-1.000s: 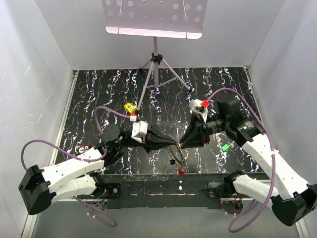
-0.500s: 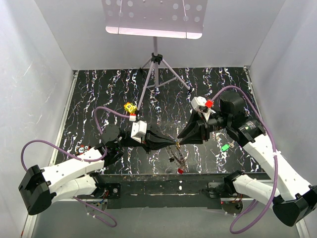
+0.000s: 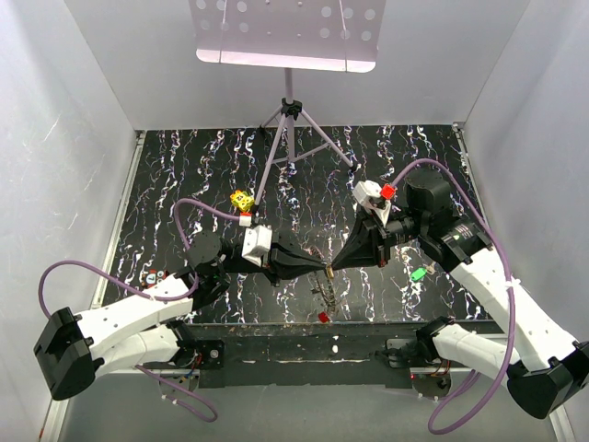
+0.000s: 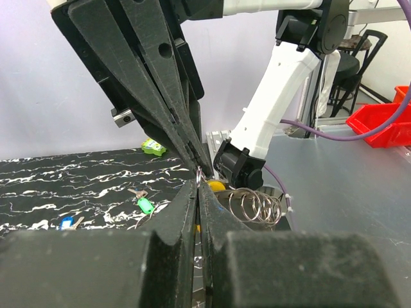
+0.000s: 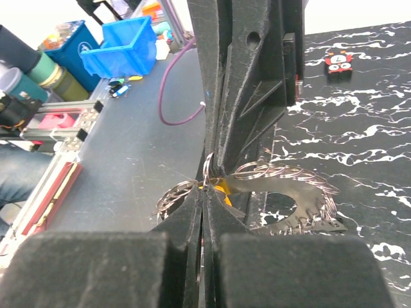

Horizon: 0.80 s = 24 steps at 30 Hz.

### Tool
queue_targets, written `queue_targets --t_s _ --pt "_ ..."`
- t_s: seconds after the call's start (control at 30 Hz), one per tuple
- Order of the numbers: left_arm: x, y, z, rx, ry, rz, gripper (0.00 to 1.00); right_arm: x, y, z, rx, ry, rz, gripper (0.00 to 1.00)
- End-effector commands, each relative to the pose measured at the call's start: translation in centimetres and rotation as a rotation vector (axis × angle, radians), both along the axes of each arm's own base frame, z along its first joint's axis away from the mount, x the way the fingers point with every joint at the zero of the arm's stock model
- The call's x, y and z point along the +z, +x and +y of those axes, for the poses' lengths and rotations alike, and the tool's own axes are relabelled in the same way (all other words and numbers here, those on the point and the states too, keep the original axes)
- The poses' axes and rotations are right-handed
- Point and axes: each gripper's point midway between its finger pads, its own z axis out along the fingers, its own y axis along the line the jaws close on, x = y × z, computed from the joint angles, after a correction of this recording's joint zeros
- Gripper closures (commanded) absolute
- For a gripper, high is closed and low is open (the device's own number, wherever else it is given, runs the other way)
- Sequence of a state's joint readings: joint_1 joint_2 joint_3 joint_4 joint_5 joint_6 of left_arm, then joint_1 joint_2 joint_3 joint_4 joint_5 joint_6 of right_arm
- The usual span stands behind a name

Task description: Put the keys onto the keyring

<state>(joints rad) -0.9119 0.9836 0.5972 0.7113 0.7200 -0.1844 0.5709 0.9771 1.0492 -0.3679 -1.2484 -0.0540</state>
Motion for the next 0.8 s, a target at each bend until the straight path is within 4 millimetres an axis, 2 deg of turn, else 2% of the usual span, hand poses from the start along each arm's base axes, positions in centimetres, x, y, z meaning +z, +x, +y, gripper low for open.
queue_targets --t_s 0.0,0.17,0.77 --pt "0.7 -0.2 0.9 0.020 -0.017 -0.052 1.00 1.6 -2.0 -0.6 0.107 0.029 0.042 0.99" --pt "0.5 -0.5 1.1 0.015 0.002 -0.095 1.00 0.6 -2.1 -0.6 0.093 -0.017 0.149 0.99" --pt "0.7 -1.6 0.6 -0.081 0.026 -0.147 1.00 -3.4 0.9 1.1 -0.080 -0.143 0.413 0.99"
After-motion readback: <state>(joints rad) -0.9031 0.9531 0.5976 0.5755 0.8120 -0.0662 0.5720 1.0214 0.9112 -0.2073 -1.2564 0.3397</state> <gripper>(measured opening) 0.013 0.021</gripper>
